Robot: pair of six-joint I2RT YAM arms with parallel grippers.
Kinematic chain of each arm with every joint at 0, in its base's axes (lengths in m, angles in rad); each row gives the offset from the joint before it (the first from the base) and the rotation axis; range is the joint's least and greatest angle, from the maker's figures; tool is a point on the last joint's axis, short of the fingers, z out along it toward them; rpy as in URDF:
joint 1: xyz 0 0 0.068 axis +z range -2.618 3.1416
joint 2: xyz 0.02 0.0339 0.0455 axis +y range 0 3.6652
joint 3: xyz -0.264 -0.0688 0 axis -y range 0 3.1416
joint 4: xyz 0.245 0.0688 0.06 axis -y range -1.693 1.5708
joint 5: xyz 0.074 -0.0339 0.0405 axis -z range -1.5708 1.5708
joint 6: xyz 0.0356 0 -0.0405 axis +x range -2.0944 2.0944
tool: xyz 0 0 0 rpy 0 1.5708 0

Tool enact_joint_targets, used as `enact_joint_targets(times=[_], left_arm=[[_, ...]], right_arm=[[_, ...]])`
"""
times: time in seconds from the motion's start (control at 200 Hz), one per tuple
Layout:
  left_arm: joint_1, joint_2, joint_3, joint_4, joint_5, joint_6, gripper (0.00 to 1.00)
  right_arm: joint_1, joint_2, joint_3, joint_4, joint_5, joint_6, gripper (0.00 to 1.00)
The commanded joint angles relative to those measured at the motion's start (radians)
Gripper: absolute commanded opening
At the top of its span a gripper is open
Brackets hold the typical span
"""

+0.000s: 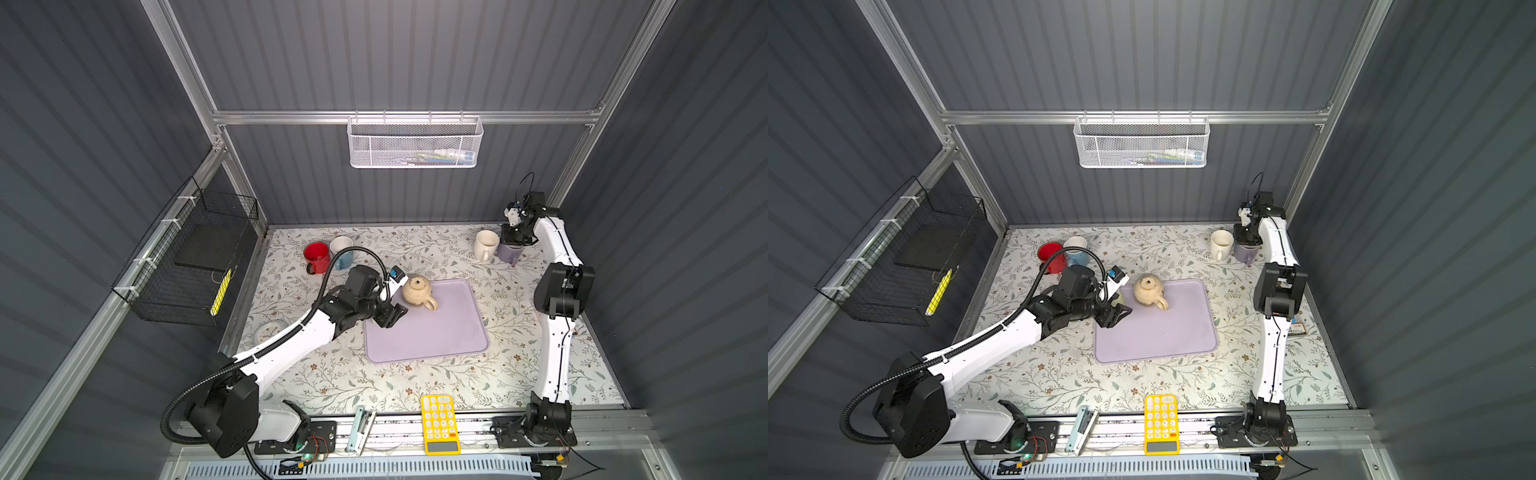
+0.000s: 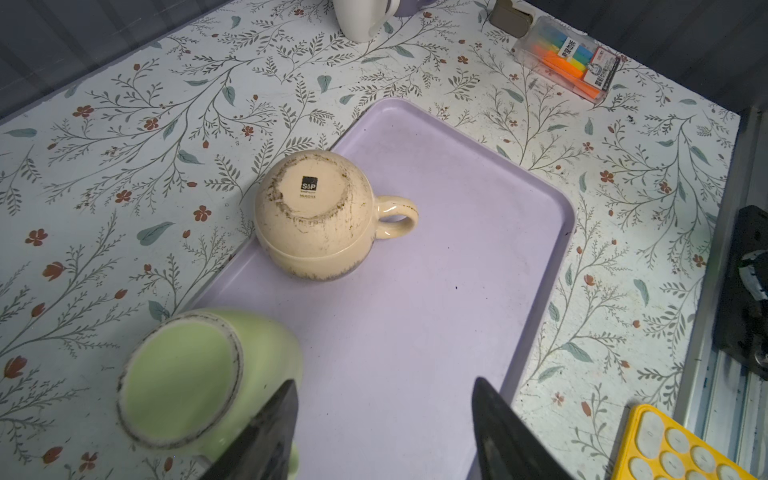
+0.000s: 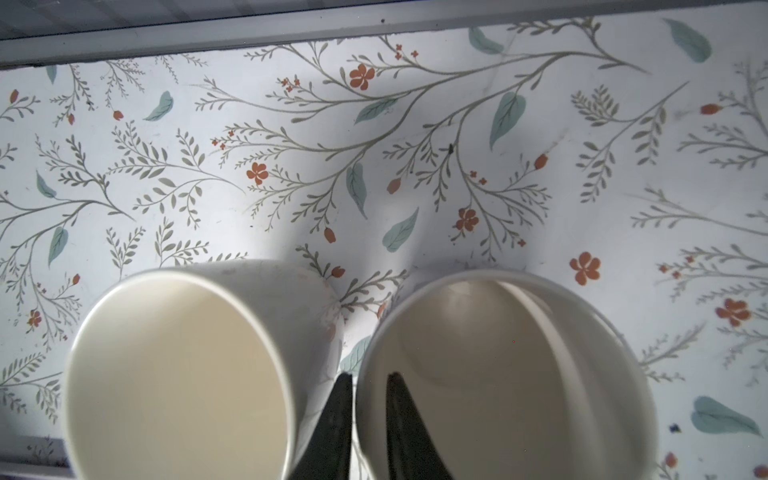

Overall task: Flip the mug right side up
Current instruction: 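Open the right gripper and lift it away from the lavender mug, then move the right gripper over the upside-down cream mug on the tray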

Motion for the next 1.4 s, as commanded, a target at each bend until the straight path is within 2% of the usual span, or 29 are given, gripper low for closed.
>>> enact_joint_targets(times=[0.0, 0.235, 0.395, 0.62, 0.921, 1.181, 1.391], left_arm=[[0.006, -0.032, 0.002, 0.015, 0.002, -0.01, 0.67], [0.006, -0.062, 0.01, 0.035, 0.011, -0.053, 0.67], [0.006, -0.02, 0.083, -0.014, 0.009, -0.105, 0.69], [0.006, -0.048, 0.052, 0.087, -0.017, -0.22, 0.69], [0.007, -0.071, 0.011, 0.137, -0.092, -0.279, 0.69], [0.009, -0.106, -0.038, 0.155, -0.157, -0.282, 0.71], [0.037, -0.103, -0.064, 0.184, -0.135, -0.294, 0.71]], right_arm=[[0.004, -0.122, -0.09, 0.069, -0.012, 0.028, 0.2], [0.004, -0.321, -0.396, 0.241, 0.002, 0.057, 0.22], [0.007, -0.48, -0.607, 0.356, -0.011, 0.075, 0.22], [0.049, -0.706, -0.898, 0.493, -0.059, 0.071, 0.29], [0.232, -0.837, -1.118, 0.506, -0.039, 0.017, 0.37], [0.368, -0.917, -1.229, 0.497, -0.039, 0.017, 0.44], [0.469, -0.94, -1.309, 0.548, -0.097, 0.014, 0.51]])
